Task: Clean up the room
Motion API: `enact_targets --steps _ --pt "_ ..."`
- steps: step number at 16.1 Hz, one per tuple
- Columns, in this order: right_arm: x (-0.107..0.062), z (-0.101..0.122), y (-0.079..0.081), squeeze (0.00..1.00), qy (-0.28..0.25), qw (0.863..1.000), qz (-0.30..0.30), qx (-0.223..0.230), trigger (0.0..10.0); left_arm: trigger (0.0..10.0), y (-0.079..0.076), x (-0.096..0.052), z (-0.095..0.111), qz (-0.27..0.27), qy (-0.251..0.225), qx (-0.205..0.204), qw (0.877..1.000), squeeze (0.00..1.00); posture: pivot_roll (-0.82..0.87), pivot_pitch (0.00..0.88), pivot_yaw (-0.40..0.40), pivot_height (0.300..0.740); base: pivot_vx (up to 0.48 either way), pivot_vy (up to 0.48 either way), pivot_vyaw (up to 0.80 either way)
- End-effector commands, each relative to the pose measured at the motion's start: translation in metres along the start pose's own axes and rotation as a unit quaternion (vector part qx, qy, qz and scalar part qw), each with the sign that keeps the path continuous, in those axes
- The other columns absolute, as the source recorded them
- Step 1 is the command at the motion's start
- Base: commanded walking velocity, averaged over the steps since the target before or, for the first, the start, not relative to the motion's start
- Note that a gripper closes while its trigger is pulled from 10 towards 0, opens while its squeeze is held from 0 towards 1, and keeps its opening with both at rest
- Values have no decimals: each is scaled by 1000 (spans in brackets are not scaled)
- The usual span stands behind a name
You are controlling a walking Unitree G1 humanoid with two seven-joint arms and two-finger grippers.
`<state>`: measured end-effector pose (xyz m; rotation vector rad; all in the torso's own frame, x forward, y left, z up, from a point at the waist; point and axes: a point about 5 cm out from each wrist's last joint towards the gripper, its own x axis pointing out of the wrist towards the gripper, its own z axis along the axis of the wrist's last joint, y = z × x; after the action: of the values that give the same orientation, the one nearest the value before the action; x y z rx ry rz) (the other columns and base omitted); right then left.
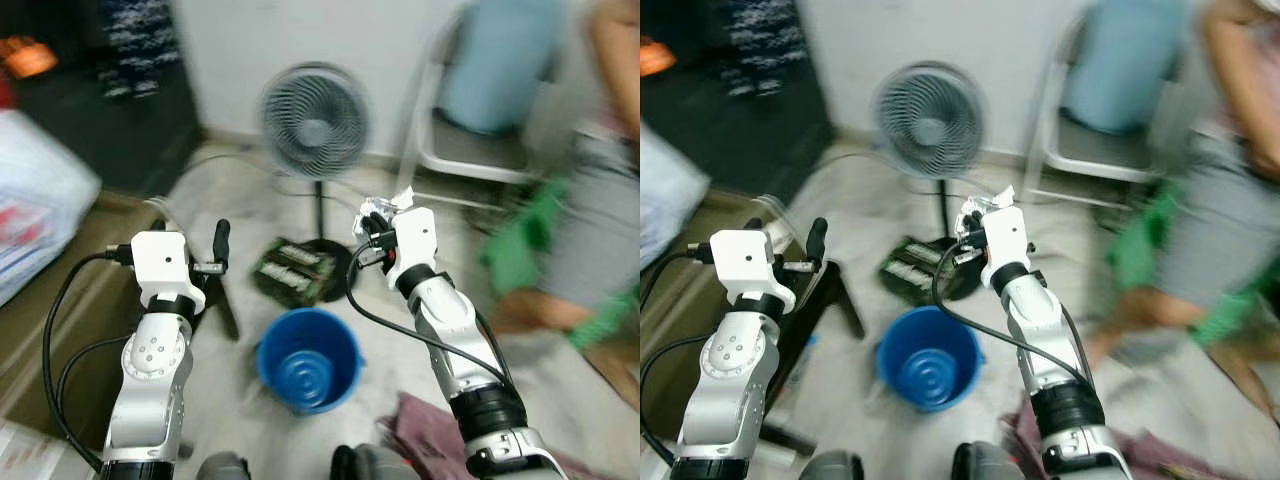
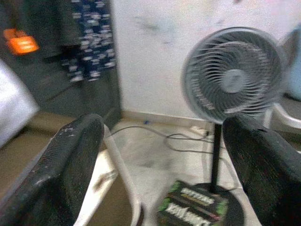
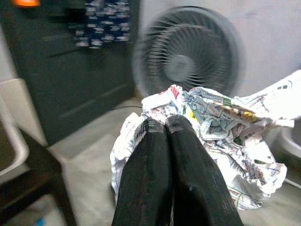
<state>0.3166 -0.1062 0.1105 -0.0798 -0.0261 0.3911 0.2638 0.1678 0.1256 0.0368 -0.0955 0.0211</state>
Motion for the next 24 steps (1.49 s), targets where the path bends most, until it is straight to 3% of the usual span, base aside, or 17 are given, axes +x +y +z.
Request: enact_targets --steps 1,14,18,20,22,24 --pt "2 3 4 0 -7 1000 9 -3 10000 10000 1 -1 -1 2 2 2 1000 0 -1 65 -22 740 0 0 800" --pt "4 2 2 0 -1 1000 5 -3 10000 10000 1 1 0 0 -1 -1 1000 0 -2 80 -27 740 321 0 80" --pt "3 -1 4 0 11 1000 5 0 10000 10000 3 -2 -2 6 4 3 1000 0 7 84 -25 740 0 0 0" --pt "5 -7 2 0 36 999 -11 2 10000 10000 5 -7 0 9 -2 9 1000 0 19 90 -27 740 0 0 0" --pt "6 -18 -3 0 71 996 -38 26 10000 10000 5 -20 4 -27 -5 50 998 0 50 117 -27 740 0 0 0" --pt "15 -30 -6 0 125 988 -77 53 10000 10000 7 -43 -2 -95 17 90 991 0 91 143 -12 740 0 0 0"
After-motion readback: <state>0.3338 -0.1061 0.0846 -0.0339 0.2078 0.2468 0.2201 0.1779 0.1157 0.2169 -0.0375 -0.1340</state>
